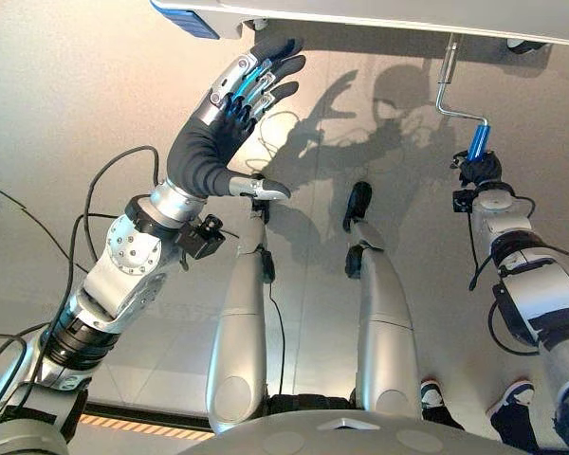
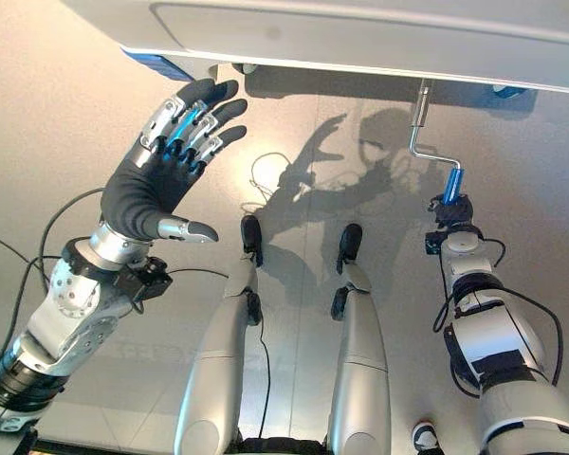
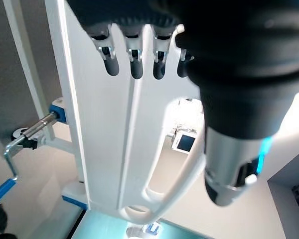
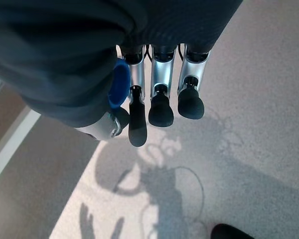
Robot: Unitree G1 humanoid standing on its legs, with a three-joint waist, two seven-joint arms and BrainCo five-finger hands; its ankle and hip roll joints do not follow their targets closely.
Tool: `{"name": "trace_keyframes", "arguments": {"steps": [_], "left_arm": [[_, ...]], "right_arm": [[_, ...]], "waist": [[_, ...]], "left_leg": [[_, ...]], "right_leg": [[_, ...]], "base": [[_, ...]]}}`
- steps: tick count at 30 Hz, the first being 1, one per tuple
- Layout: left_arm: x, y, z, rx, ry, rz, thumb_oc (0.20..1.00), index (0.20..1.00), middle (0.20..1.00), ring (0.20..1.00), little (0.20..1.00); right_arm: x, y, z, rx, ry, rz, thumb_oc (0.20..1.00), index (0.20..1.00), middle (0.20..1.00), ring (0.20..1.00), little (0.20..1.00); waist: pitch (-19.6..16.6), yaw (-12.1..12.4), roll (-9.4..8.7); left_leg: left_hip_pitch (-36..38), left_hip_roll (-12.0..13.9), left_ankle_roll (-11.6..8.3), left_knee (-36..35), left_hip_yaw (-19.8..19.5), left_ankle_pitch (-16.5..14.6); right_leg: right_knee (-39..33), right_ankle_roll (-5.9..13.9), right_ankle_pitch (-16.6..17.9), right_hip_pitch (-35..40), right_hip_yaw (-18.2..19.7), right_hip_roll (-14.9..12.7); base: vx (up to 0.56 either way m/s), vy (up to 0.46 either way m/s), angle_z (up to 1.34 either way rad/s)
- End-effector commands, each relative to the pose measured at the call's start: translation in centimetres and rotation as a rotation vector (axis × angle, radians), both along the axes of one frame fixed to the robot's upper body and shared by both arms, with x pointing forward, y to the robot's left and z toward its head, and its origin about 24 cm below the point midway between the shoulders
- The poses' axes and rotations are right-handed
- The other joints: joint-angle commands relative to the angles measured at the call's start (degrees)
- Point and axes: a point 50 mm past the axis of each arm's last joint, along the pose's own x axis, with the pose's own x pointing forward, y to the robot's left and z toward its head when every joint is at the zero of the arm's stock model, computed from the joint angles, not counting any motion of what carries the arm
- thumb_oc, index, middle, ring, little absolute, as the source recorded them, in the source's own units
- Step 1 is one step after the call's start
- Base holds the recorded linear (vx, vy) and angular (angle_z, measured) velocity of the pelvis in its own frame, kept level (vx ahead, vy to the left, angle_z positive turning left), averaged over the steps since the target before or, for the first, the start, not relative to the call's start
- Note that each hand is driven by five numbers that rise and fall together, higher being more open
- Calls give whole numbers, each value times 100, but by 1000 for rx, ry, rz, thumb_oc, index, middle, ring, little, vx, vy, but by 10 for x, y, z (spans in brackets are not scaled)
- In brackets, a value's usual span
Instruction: Raise the hospital bed
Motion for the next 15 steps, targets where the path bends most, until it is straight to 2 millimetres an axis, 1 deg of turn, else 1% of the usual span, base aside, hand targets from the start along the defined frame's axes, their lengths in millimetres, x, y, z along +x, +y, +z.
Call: {"name": "trace_keyframes", "arguments": {"steps": [1, 2, 3, 6, 7, 8, 9, 10, 13, 15], "left_arm": [[-13, -7, 11, -76, -73, -51, 1000, 1000, 1000, 1000, 1000], [-13, -7, 11, -76, -73, -51, 1000, 1000, 1000, 1000, 1000], [-13, -6, 10, -83, -67, -41, 1000, 1000, 1000, 1000, 1000], [-13, -6, 10, -98, -63, -34, 1000, 1000, 1000, 1000, 1000], [-13, -5, 10, -102, -62, -31, 1000, 1000, 1000, 1000, 1000], [-14, -5, 9, -104, -62, -29, 1000, 1000, 1000, 1000, 1000], [-14, -5, 9, -107, -58, -30, 1000, 1000, 1000, 1000, 1000], [-14, -5, 8, -112, -54, -29, 1000, 1000, 1000, 1000, 1000], [-12, -4, 5, -116, -38, -21, 1000, 1000, 1000, 1000, 1000], [-5, -2, -4, -120, 13, 14, 1000, 1000, 1000, 1000, 1000]], "right_arm": [[3, 32, -25, -104, 141, 133, 200, 200, 200, 200, 200], [3, 32, -25, -104, 141, 133, 200, 200, 200, 200, 200], [6, 38, -23, -116, 134, 151, 200, 200, 200, 200, 200], [8, 43, -21, -119, 120, 158, 200, 200, 200, 200, 200], [9, 43, -21, -108, 114, 153, 222, 222, 222, 222, 222], [9, 42, -20, -107, 110, 148, 451, 451, 451, 451, 451], [9, 41, -19, -105, 106, 142, 567, 567, 567, 567, 567], [9, 41, -18, -100, 99, 139, 1000, 1000, 1000, 1000, 1000], [7, 39, -21, -69, 91, 112, 1000, 1000, 1000, 1000, 1000], [4, 39, -26, -50, 79, 98, 1000, 1000, 1000, 1000, 1000]], "waist": [[9, -21, 475], [9, -22, 475], [9, -22, 463], [9, -15, 460], [9, -17, 460], [9, -14, 457], [9, -11, 457], [9, -20, 453], [9, -34, 442], [9, -60, 409]], "left_leg": [[-25, 36, -63, 252, -274, -439], [-25, 36, -63, 252, -274, -439], [-50, 32, -57, 262, -274, -443], [-98, 34, -52, 286, -280, -449], [-113, 29, -53, 301, -273, -451], [-119, 25, -51, 305, -277, -457], [-110, 23, -50, 296, -275, -458], [-105, 23, -49, 300, -270, -463], [-84, 20, -39, 319, -258, -475], [-51, 24, -36, 353, -251, -478]], "right_leg": [[-347, 392, 99, 158, -426, 113], [-347, 392, 99, 158, -426, 113], [-345, 388, 98, 142, -417, 120], [-352, 383, 104, 122, -401, 116], [-355, 382, 104, 121, -409, 114], [-358, 382, 103, 123, -411, 113], [-363, 383, 101, 134, -411, 113], [-363, 385, 108, 133, -401, 114], [-365, 384, 107, 173, -401, 111], [-380, 382, 117, 238, -411, 117]], "base": [[0, 0, 0], [0, 0, 0], [0, 0, 0], [0, 0, 0], [0, 0, 0], [0, 0, 0], [0, 0, 0], [0, 0, 0], [0, 0, 0], [0, 0, 0]]}}
